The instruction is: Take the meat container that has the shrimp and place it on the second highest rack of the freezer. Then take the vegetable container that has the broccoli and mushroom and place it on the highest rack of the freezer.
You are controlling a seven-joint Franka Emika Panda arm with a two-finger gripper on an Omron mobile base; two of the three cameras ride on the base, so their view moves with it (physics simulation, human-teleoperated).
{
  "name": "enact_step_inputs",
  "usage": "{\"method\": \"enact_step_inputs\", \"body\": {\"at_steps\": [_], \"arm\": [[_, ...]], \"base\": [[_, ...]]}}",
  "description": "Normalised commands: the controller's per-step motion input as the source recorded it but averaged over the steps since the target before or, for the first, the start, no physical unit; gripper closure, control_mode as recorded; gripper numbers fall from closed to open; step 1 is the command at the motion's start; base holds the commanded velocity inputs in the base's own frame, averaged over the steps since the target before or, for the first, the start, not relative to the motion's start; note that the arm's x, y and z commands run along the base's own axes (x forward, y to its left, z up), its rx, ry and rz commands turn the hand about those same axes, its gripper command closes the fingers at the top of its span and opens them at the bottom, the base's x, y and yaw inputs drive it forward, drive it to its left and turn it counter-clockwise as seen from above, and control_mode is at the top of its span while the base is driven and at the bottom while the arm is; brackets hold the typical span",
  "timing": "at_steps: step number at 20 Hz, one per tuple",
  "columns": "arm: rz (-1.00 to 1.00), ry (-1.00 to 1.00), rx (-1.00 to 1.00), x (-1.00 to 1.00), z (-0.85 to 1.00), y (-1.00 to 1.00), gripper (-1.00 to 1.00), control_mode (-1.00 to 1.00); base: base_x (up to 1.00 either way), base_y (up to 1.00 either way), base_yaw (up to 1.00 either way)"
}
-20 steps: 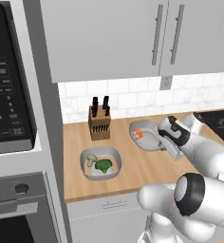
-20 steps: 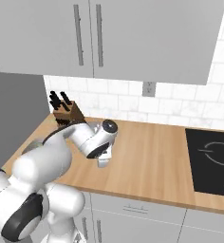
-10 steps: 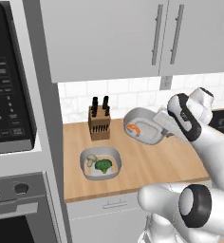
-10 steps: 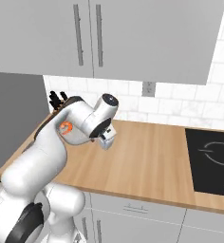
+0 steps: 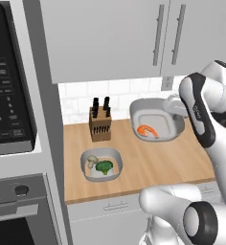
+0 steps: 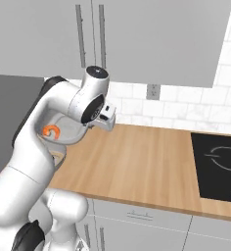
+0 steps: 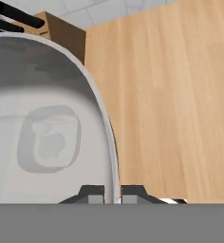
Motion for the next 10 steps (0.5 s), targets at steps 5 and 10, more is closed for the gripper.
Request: {"method": "enact_step_inputs", "body": {"at_steps": [5, 10], "arm": [[0.04, -0.03, 0.00, -0.10, 0.08, -0.01, 1.00, -1.00], [0.00, 0.00, 0.00, 0.00, 0.00, 0.00, 1.00, -1.00]], "base": [[0.00, 0.00, 0.00], [0.00, 0.00, 0.00]]}}
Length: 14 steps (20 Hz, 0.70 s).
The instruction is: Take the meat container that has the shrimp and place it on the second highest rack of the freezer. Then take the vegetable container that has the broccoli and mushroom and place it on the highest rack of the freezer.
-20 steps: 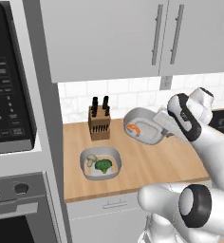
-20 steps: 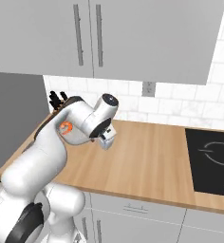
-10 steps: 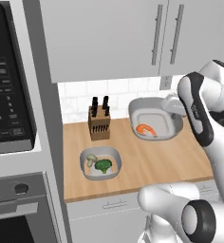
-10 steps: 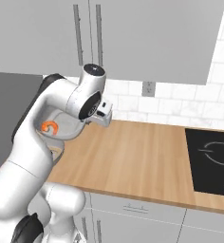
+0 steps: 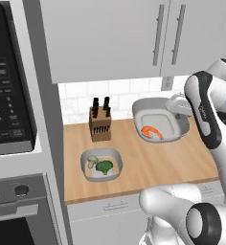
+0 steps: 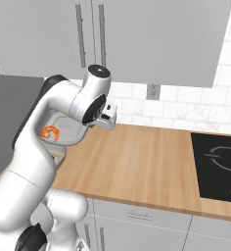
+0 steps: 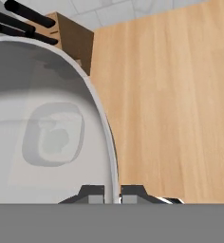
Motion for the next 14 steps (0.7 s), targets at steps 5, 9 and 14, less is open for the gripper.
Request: {"method": "enact_step_inputs", "body": {"at_steps": [5, 9, 14], "arm": [[0.00, 0.00, 0.00, 0.00, 0.00, 0.00, 1.00, -1.00], [0.00, 0.00, 0.00, -0.15, 0.00, 0.00, 1.00, -1.00], [0.00, 0.00, 0.00, -0.08, 0.00, 0.00, 1.00, 1.00]], "base": [[0.00, 0.00, 0.00], [0.00, 0.00, 0.00], [-0.26, 0.00, 0.03]]}}
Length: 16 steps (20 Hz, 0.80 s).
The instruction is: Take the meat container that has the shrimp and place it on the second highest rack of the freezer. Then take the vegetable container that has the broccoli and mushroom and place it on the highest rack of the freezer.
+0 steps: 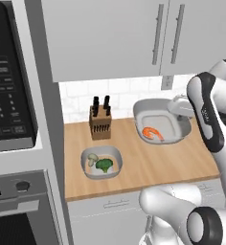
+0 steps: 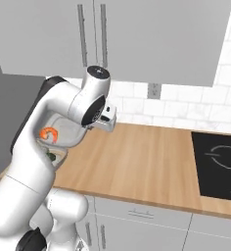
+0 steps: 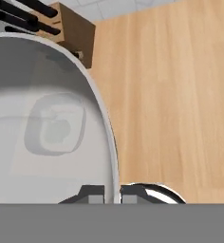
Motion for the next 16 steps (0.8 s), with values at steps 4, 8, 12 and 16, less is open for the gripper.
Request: {"method": "enact_step_inputs", "body": {"at_steps": [4, 8, 12, 16], "arm": [[0.00, 0.00, 0.00, 0.00, 0.00, 0.00, 1.00, 1.00], [0.00, 0.00, 0.00, 0.00, 0.00, 0.00, 1.00, 1.00], [0.00, 0.00, 0.00, 0.00, 0.00, 0.00, 1.00, 1.00], [0.00, 0.00, 0.00, 0.00, 0.00, 0.00, 1.00, 1.00]], "base": [[-0.92, 0.00, 0.24], [-0.84, 0.00, 0.33], [-0.05, 0.00, 0.62], [0.11, 0.06, 0.89]]}}
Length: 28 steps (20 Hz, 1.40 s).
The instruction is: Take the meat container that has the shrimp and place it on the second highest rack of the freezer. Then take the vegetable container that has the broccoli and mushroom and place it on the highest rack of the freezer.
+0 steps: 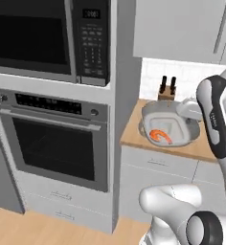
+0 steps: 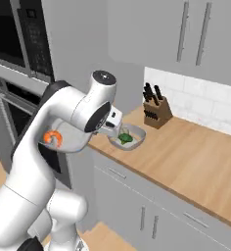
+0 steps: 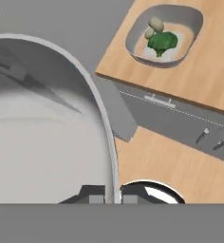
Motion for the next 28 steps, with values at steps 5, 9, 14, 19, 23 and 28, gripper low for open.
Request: {"method": "enact_step_inputs", "body": {"at_steps": [5, 9, 14, 19, 23, 28], "arm": [[0.00, 0.00, 0.00, 0.00, 0.00, 0.00, 1.00, 1.00], [0.00, 0.00, 0.00, 0.00, 0.00, 0.00, 1.00, 1.00], [0.00, 0.00, 0.00, 0.00, 0.00, 0.00, 1.00, 1.00], [0.00, 0.00, 0.00, 0.00, 0.00, 0.00, 1.00, 1.00], [0.00, 0.00, 0.00, 0.00, 0.00, 0.00, 1.00, 1.00], [0.00, 0.00, 0.00, 0.00, 0.00, 0.00, 1.00, 1.00]], "base": [[0.06, 0.29, 0.84], [0.17, 0.45, 0.74], [0.39, 0.66, 0.68], [0.61, 0.85, 0.47], [0.61, 0.92, 0.23], [0.99, 0.49, -0.05]]}}
